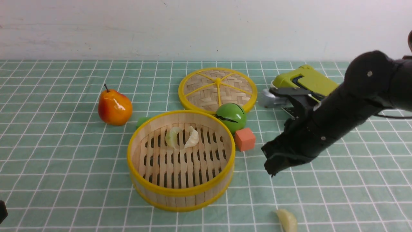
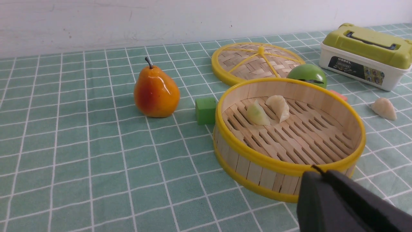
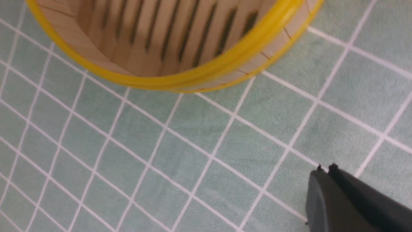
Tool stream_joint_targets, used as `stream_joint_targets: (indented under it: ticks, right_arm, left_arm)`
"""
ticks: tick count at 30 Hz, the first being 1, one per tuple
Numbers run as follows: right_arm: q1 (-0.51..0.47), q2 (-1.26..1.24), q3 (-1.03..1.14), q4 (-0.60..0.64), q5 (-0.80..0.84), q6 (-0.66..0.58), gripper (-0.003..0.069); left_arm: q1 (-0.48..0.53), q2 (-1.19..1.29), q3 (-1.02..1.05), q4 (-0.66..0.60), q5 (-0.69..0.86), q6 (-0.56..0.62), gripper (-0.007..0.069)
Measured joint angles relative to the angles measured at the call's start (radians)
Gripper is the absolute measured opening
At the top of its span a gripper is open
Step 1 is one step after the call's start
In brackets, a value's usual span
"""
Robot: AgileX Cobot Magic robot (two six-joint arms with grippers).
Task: Put the dumplings into the steamer on the table with the blue tablecloth.
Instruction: 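Reach for and grasp a dumpling lying on the table beside the steamer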
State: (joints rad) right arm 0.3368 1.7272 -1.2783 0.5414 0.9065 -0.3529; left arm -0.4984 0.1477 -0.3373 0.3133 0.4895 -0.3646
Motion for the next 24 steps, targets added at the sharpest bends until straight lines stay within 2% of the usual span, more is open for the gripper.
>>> stream_joint_targets:
  ticks: [4,5,7,11,15,17,20,22,24]
  right_arm:
    - [0.021,-0.002,-0.020,-0.108,0.051,0.083,0.0006]
    - [0.037,-0.002,0.013,-0.217,0.056,0.171,0.0035]
    - [0.051,-0.002,0.044,-0.292,0.056,0.238,0.0066]
    - [0.105,-0.001,0.146,-0.434,-0.011,0.353,0.0225]
    - [0.145,0.000,0.170,-0.444,-0.101,0.380,0.0369]
    - [0.156,0.005,0.170,-0.433,-0.127,0.392,0.0403]
    - [0.164,0.042,0.171,-0.426,-0.135,0.399,0.0409]
    - [0.164,0.075,0.171,-0.428,-0.135,0.413,0.0385]
    - [0.164,0.109,0.171,-0.431,-0.129,0.427,0.0330]
  left_arm:
    - [0.000,0.000,0.000,0.000,0.000,0.000,-0.0014]
    - [0.000,0.000,0.000,0.003,0.000,0.000,-0.0014]
    - [0.000,0.000,0.000,0.003,0.000,0.000,-0.0014]
    - [0.000,0.000,0.000,0.007,-0.002,0.000,-0.0014]
    - [0.000,0.000,0.001,0.007,-0.011,0.000,-0.0014]
    - [0.000,0.000,0.001,0.008,-0.013,0.000,-0.0014]
    - [0.000,0.000,0.001,0.012,-0.015,0.000,-0.0014]
    - [0.000,0.000,0.001,0.012,-0.015,0.000,-0.0014]
    - [0.000,0.000,0.001,0.012,-0.015,0.000,-0.0014]
